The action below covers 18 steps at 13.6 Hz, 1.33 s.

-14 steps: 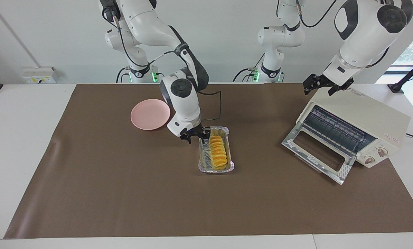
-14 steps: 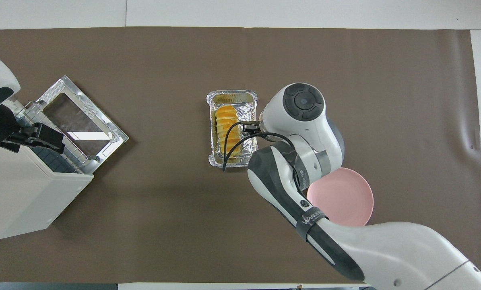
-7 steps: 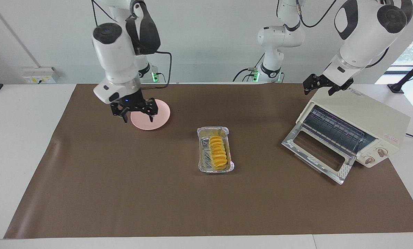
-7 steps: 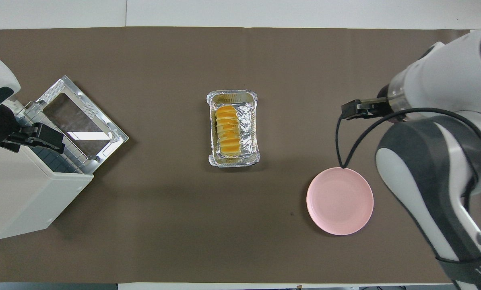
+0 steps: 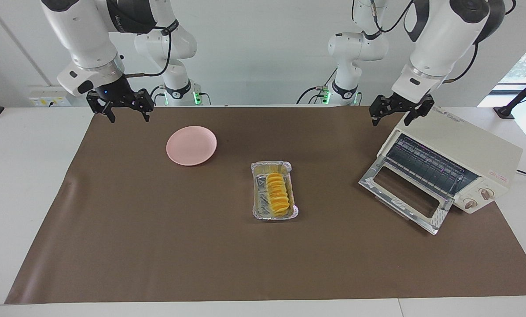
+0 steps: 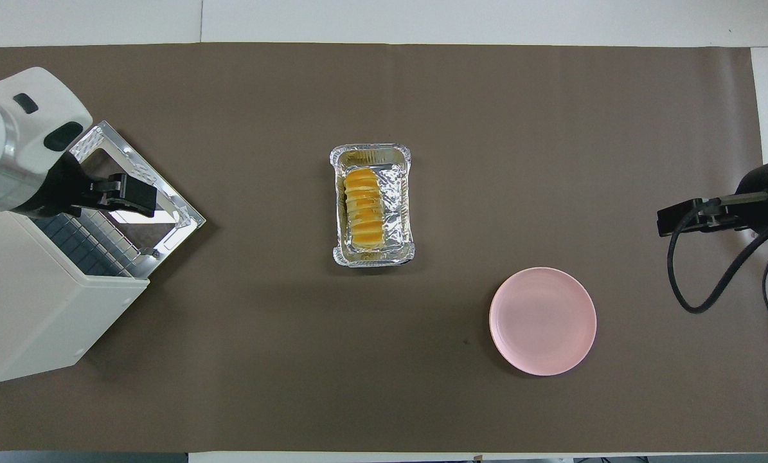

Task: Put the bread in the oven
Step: 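Reach the left gripper to the foil tray while the right gripper retracts, then grasp the edge of the foil tray with the left gripper and lift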

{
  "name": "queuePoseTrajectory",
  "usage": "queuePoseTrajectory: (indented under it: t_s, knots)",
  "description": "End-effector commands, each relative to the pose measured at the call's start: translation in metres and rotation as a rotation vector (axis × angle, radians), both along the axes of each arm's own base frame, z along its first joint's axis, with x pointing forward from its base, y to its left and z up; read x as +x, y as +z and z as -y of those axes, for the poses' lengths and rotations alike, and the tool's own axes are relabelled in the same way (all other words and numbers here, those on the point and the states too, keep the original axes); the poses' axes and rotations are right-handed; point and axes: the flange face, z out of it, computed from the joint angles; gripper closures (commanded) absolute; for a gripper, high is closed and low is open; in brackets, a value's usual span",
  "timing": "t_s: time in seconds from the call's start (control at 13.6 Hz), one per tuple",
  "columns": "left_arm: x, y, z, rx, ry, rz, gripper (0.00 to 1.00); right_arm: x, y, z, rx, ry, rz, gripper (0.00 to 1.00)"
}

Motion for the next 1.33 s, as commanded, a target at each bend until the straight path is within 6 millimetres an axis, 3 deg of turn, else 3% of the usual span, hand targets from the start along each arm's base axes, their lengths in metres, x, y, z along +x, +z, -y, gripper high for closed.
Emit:
queuePoseTrajectory:
  t_s: [0.0, 0.15, 0.29, 0.44, 0.52, 0.66, 0.74, 1.03, 1.11, 1.25]
  knots:
    - [0.038, -0.019, 0.062, -0.095, 0.023, -0.042, 0.00, -0.006, 0.003, 0.012, 0.027, -0.018, 0.007, 0.00]
    - [0.067, -0.038, 0.150, -0.086, 0.078, -0.047, 0.00, -0.006, 0.007, 0.022, 0.096, -0.056, 0.006, 0.00]
    - [0.070, -0.071, 0.224, -0.102, 0.137, -0.015, 0.00, -0.004, 0.007, 0.029, 0.092, -0.069, 0.017, 0.00]
    - [0.044, -0.087, 0.290, -0.128, 0.113, 0.023, 0.00, 0.002, 0.009, 0.033, 0.079, -0.066, 0.054, 0.00]
    - [0.034, -0.112, 0.311, -0.109, 0.095, 0.001, 0.00, 0.002, 0.010, 0.034, 0.065, -0.064, 0.053, 0.00]
    - [0.027, -0.165, 0.338, -0.066, 0.103, -0.006, 0.00, 0.003, 0.011, 0.035, 0.025, -0.053, 0.063, 0.00]
    - [0.021, -0.178, 0.345, -0.046, 0.094, 0.009, 0.00, 0.002, 0.010, 0.034, 0.023, -0.052, 0.053, 0.00]
    - [0.023, -0.200, 0.353, -0.065, 0.172, 0.034, 0.01, 0.001, 0.010, 0.036, 0.026, -0.057, 0.049, 0.00]
    - [0.021, -0.210, 0.352, -0.051, 0.171, 0.021, 0.11, 0.001, 0.010, 0.038, 0.026, -0.063, 0.052, 0.00]
    - [0.017, -0.235, 0.348, -0.033, 0.170, 0.018, 0.16, -0.002, 0.007, 0.038, 0.025, -0.064, 0.038, 0.00]
